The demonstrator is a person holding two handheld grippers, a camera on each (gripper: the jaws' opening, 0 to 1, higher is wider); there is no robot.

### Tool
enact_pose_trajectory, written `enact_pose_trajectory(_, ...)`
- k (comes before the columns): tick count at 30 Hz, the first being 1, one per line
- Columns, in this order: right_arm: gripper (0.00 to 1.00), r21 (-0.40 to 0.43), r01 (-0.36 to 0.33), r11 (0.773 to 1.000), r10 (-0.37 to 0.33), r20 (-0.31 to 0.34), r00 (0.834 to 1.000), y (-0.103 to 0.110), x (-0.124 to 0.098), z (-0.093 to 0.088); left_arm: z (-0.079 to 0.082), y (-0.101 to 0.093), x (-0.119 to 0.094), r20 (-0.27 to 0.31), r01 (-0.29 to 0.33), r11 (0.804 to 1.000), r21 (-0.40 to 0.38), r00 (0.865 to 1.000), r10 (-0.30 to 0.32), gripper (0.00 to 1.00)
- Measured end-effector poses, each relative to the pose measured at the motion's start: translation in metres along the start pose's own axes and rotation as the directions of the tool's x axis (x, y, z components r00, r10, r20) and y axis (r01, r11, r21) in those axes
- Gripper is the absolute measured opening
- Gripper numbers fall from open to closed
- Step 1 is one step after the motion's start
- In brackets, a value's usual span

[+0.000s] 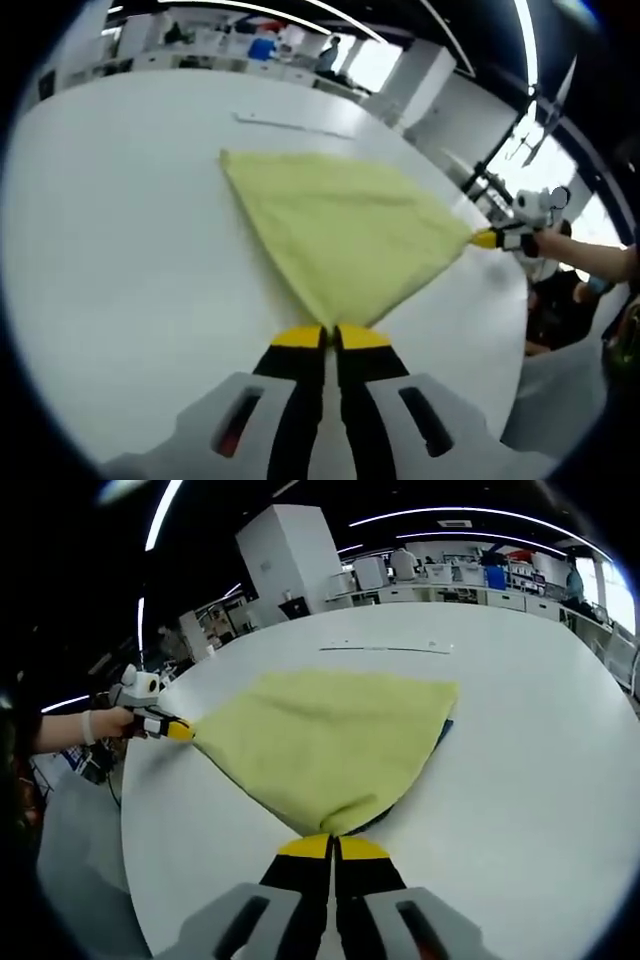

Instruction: Fold the garment on the visible template until the final outline fits inside the template.

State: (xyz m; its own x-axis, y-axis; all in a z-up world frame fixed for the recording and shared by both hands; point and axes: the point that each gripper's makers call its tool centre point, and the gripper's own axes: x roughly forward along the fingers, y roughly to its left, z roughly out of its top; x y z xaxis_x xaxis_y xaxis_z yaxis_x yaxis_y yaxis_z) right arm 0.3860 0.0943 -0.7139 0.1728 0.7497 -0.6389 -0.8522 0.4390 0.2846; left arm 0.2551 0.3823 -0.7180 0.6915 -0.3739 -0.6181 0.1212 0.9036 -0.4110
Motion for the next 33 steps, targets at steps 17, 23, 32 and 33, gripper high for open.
enact_pose_trajectory(17,0.00,-0.031,-0.049,0.998,0.048,-0.047,0.998,0.011,-0.029,-0.015,-0.009,0.002,-0.011,-0.028,-0.018,1.000,0.010,0.999,0.018,0.00)
enact_pose_trajectory(23,0.00,-0.023,-0.083,0.996,0.082,-0.067,0.994,0.026,-0.032,-0.030,-0.021,-0.002,-0.022,-0.037,-0.021,1.000,0.001,0.999,0.021,0.00)
enact_pose_trajectory(32,0.00,0.018,-0.102,0.995,0.103,-0.073,0.992,0.037,-0.046,-0.054,-0.046,-0.015,-0.034,-0.042,-0.016,1.000,-0.026,0.999,0.015,0.00)
enact_pose_trajectory(33,0.00,0.019,-0.101,0.995,0.102,-0.073,0.992,0.038,-0.047,-0.056,-0.048,-0.017,-0.035,-0.042,-0.015,0.999,-0.029,0.999,0.014,0.00)
